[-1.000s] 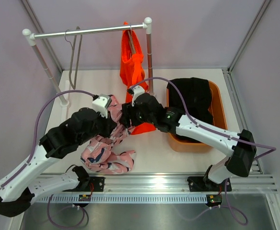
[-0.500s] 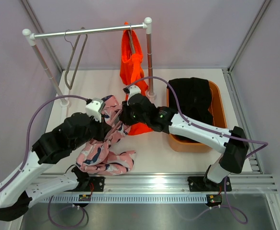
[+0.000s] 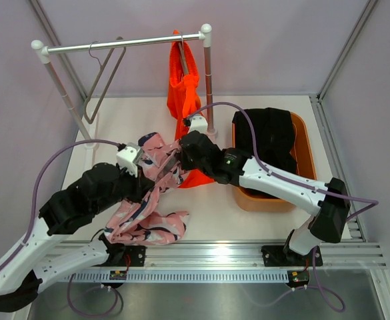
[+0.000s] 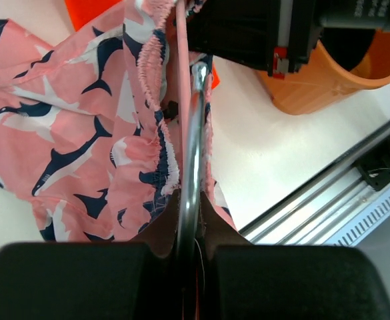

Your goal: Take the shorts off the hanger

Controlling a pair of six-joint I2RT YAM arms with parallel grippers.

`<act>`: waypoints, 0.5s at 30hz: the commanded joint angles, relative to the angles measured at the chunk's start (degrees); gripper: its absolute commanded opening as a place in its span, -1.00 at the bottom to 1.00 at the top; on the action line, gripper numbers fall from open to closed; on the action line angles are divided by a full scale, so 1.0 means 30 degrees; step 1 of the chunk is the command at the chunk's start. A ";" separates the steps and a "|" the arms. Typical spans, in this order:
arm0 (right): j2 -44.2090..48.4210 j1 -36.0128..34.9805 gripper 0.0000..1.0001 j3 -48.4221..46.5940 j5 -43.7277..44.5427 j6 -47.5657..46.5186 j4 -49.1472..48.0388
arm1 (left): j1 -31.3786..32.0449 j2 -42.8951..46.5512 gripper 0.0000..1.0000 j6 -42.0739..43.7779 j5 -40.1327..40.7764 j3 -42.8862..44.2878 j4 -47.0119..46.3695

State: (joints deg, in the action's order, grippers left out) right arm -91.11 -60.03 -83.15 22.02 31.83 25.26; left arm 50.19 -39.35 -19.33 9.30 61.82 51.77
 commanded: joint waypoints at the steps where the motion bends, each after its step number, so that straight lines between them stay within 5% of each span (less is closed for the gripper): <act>1: 0.0927 0.0526 -1.00 -0.1343 0.3909 -0.0328 0.1132 | 0.0144 0.1835 -1.00 -0.0147 -0.1984 -0.0478 -0.0320; 15: 0.0487 0.1553 -1.00 -0.1462 0.2308 -0.0328 0.1106 | 0.0144 0.3450 -1.00 0.0849 -0.3159 0.0253 -0.0317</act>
State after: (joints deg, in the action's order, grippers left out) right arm -89.86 -57.41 -85.38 25.52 31.79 29.12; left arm 50.19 -30.11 -17.82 3.55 60.10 51.42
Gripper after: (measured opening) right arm 0.048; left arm 0.047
